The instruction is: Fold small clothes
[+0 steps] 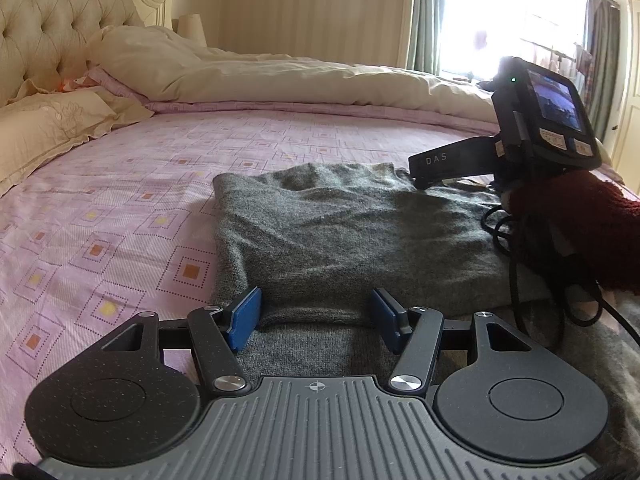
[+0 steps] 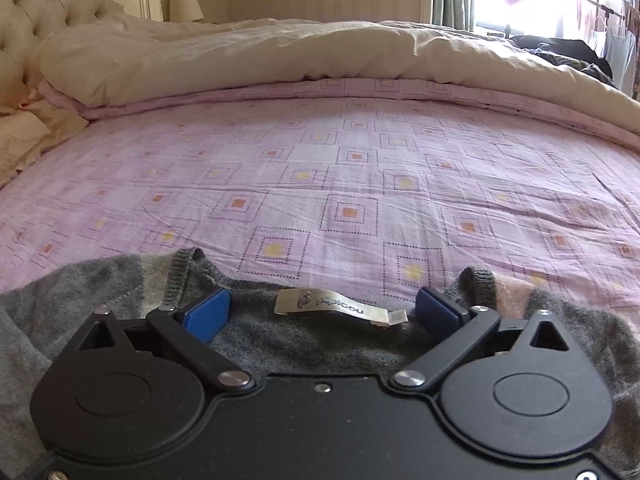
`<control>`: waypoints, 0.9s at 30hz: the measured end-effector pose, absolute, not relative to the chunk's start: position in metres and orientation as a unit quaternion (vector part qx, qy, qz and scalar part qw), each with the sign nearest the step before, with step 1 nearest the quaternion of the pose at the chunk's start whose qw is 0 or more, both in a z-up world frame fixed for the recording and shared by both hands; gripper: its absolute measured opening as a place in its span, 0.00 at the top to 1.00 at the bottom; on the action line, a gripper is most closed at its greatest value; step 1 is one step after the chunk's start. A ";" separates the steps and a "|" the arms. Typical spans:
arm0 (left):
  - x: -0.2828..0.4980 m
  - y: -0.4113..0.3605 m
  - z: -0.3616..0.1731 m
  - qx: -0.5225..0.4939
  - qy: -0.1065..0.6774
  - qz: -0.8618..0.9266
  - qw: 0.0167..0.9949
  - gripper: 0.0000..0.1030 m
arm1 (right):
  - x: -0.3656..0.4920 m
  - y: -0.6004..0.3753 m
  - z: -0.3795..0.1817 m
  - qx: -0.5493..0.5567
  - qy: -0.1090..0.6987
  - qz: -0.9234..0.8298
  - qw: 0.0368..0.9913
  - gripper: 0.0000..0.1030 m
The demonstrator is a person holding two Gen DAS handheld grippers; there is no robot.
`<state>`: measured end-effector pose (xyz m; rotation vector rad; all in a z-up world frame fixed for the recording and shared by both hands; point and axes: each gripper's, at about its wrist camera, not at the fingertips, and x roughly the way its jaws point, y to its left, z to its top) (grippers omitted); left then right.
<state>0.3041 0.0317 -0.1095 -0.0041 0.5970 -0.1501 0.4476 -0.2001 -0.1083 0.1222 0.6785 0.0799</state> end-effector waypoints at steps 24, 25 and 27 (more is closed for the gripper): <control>0.312 0.028 -0.103 0.012 0.318 -0.096 0.943 0.31 | 0.221 -0.338 -0.074 0.138 0.307 -0.048 0.940 0.06; 0.312 0.029 -0.100 0.016 0.324 -0.102 0.940 0.31 | 0.209 -0.341 -0.071 0.148 0.304 -0.042 0.940 0.06; 0.305 0.031 -0.096 0.026 0.334 -0.113 0.935 0.31 | 0.188 -0.345 -0.069 0.161 0.305 -0.034 0.938 0.06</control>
